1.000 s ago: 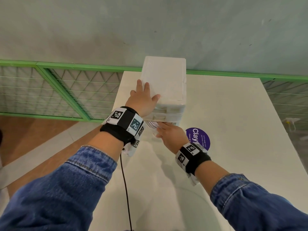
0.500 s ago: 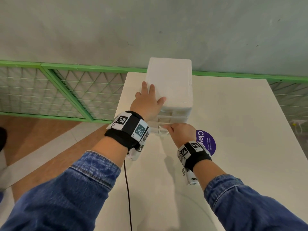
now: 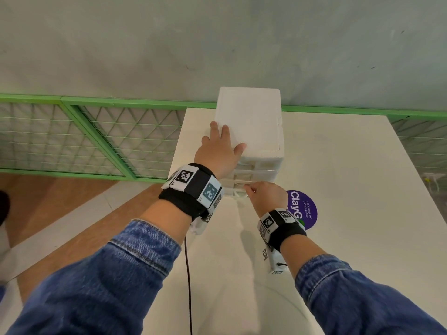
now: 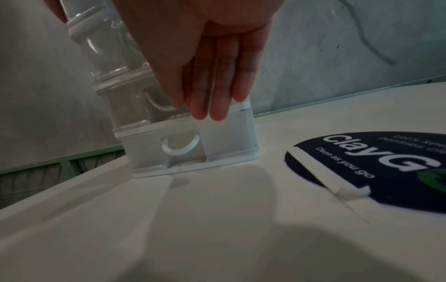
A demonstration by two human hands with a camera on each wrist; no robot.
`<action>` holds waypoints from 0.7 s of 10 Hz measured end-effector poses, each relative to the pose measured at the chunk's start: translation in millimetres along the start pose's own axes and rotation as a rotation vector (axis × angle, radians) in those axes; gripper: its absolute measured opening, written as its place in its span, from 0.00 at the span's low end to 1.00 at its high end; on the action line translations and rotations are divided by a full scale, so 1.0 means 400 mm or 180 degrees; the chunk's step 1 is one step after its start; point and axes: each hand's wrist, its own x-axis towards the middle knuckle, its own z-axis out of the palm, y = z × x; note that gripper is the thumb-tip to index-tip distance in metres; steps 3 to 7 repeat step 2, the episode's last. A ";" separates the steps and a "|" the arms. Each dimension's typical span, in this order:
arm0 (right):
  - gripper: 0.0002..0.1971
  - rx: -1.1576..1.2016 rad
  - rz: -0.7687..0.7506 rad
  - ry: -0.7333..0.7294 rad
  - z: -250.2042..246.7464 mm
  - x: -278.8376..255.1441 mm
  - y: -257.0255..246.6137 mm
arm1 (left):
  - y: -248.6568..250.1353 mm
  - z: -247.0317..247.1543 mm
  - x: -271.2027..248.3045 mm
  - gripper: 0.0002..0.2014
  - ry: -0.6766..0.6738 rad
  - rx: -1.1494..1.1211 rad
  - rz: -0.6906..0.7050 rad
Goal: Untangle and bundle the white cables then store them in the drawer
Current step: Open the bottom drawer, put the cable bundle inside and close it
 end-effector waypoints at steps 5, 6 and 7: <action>0.19 0.0271 0.0196 -0.0086 -0.006 -0.022 0.033 | -0.009 -0.003 -0.007 0.36 0.0044 -0.0329 0.0076; 0.19 0.0271 0.0196 -0.0086 -0.006 -0.022 0.033 | -0.009 -0.003 -0.007 0.36 0.0044 -0.0329 0.0076; 0.19 0.0271 0.0196 -0.0086 -0.006 -0.022 0.033 | -0.009 -0.003 -0.007 0.36 0.0044 -0.0329 0.0076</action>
